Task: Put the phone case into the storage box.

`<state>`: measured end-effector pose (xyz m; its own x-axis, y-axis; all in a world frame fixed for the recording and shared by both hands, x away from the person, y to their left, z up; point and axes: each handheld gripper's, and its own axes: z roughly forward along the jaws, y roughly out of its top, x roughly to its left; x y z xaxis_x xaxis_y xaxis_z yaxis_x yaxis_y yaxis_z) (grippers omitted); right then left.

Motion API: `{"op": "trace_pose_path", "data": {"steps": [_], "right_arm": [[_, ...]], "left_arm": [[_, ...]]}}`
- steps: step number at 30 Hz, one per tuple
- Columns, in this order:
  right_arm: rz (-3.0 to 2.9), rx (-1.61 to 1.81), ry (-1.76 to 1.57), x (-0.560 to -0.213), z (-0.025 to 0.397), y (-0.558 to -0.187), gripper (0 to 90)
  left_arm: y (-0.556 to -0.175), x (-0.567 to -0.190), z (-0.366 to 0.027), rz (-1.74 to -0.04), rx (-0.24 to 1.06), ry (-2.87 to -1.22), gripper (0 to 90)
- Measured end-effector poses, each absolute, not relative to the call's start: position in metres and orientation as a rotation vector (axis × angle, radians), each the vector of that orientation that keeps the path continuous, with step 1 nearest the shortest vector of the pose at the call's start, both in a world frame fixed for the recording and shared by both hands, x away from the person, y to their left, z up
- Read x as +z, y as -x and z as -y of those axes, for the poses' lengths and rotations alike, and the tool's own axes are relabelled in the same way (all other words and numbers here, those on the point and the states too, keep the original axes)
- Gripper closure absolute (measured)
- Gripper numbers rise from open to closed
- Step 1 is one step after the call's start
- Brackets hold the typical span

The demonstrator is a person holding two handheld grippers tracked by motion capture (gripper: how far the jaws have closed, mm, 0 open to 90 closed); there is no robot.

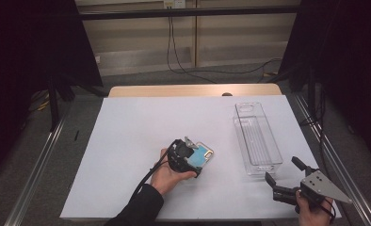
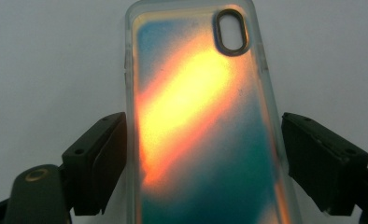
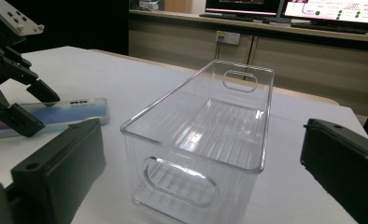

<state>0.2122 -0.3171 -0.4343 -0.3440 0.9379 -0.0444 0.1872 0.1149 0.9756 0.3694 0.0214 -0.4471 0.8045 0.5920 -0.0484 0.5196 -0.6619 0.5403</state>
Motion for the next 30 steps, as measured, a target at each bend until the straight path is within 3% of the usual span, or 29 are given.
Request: {"op": "trace_pose_path", "data": {"steps": [17, 30], "right_arm": [[-1.656, 1.298, -1.114, -0.434, 0.317, -0.212, 0.0], [-1.656, 1.294, -1.114, -0.434, 0.317, -0.212, 0.0]], "left_arm": [[-0.362, -0.432, -0.033, -0.835, 0.402, -2.313, 17.0], [-0.350, -0.421, -0.039, -0.812, 0.475, -2.209, 16.9]]}}
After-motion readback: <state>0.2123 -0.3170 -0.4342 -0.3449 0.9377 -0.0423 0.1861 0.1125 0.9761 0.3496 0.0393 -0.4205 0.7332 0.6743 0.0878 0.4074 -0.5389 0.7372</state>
